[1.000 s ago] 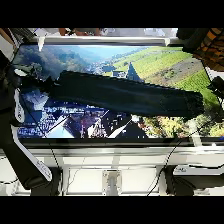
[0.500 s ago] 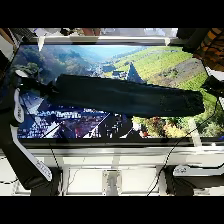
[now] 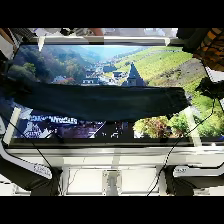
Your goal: Fold the clothes and pants, and hang the long-sleeved shirts on hangers.
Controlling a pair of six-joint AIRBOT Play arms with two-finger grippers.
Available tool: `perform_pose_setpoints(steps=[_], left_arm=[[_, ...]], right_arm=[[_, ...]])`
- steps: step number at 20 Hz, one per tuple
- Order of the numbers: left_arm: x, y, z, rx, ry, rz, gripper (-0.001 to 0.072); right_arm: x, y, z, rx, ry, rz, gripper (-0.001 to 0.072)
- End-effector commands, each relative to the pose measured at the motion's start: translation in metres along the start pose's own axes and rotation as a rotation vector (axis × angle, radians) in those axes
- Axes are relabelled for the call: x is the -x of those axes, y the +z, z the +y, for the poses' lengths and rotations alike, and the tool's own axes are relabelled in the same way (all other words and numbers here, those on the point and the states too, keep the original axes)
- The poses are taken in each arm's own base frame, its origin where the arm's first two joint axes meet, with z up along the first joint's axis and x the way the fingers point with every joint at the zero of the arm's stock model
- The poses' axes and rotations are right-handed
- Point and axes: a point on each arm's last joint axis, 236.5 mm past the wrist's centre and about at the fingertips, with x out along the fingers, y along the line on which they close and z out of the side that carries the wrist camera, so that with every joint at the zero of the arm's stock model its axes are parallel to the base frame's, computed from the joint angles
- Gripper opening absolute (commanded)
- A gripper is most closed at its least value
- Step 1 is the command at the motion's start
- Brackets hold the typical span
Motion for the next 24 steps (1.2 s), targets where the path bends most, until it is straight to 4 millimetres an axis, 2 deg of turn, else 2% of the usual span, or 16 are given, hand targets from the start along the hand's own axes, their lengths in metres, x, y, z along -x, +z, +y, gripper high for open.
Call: perform_pose_setpoints(steps=[1,4,7,12,15,17,20,21,22,23,24], left_arm=[[0.046,-0.014,-0.024,-0.020,0.062,-0.062,0.0029],[0.045,-0.015,-0.079,-0.116,0.040,-0.064,0.0029],[0.019,-0.020,-0.146,-0.231,0.016,-0.016,0.0029],[-0.047,-0.023,-0.265,-0.402,-0.028,-0.019,0.0029],[-0.098,-0.043,-0.324,-0.491,-0.054,0.023,0.0030],[-0.137,-0.067,-0.348,-0.542,-0.050,0.100,0.0030],[-0.192,-0.097,-0.364,-0.597,-0.029,0.207,0.0044],[-0.207,-0.102,-0.367,-0.606,-0.026,0.223,0.0142],[-0.220,-0.105,-0.370,-0.612,-0.025,0.228,0.0310],[-0.229,-0.105,-0.374,-0.617,-0.029,0.220,0.0358],[-0.234,-0.102,-0.379,-0.623,-0.038,0.200,0.0359]], right_arm=[[0.001,-0.014,0.003,0.004,0.007,0.058,0.0382],[0.001,-0.016,0.003,0.010,0.008,0.069,0.0382],[0.001,-0.017,0.003,0.011,0.008,0.072,0.0382],[0.001,-0.023,0.003,0.061,0.013,0.097,0.0383],[0.000,-0.025,0.003,0.061,0.013,0.102,0.0382],[0.000,-0.025,0.003,0.061,0.014,0.102,0.0382],[0.000,-0.025,0.003,0.063,0.014,0.104,0.0382],[0.001,-0.026,0.003,0.069,0.015,0.107,0.0383],[0.001,-0.027,0.003,0.077,0.016,0.112,0.0382],[0.001,-0.028,0.003,0.085,0.017,0.117,0.0382],[0.001,-0.029,0.003,0.086,0.017,0.119,0.0382]])
